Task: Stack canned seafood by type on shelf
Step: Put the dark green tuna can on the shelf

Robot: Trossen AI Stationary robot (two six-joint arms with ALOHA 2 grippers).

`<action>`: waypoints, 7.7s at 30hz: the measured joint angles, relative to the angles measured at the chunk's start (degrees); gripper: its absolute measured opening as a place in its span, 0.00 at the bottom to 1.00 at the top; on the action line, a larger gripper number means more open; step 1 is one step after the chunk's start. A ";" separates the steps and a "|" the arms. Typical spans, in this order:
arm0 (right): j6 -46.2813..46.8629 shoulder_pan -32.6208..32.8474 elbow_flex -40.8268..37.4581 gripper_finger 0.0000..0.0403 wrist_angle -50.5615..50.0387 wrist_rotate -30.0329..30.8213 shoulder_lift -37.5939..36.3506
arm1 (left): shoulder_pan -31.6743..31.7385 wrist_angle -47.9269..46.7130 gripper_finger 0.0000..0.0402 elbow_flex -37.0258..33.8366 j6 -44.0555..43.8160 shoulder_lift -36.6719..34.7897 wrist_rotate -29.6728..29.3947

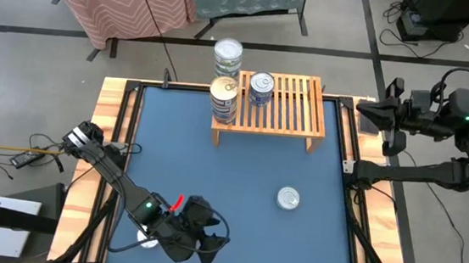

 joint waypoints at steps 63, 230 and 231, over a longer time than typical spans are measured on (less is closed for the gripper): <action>53.47 49.61 -50.13 0.00 8.42 32.84 -11.64 | 8.36 76.35 0.86 -49.51 14.25 -23.56 -9.27; 45.75 30.05 -43.63 0.00 69.60 20.55 47.59 | 15.63 52.20 0.86 -70.47 7.70 -48.51 14.96; 45.16 30.32 -43.60 0.00 66.24 21.08 46.57 | 15.63 52.34 0.86 -70.06 8.43 -47.39 15.19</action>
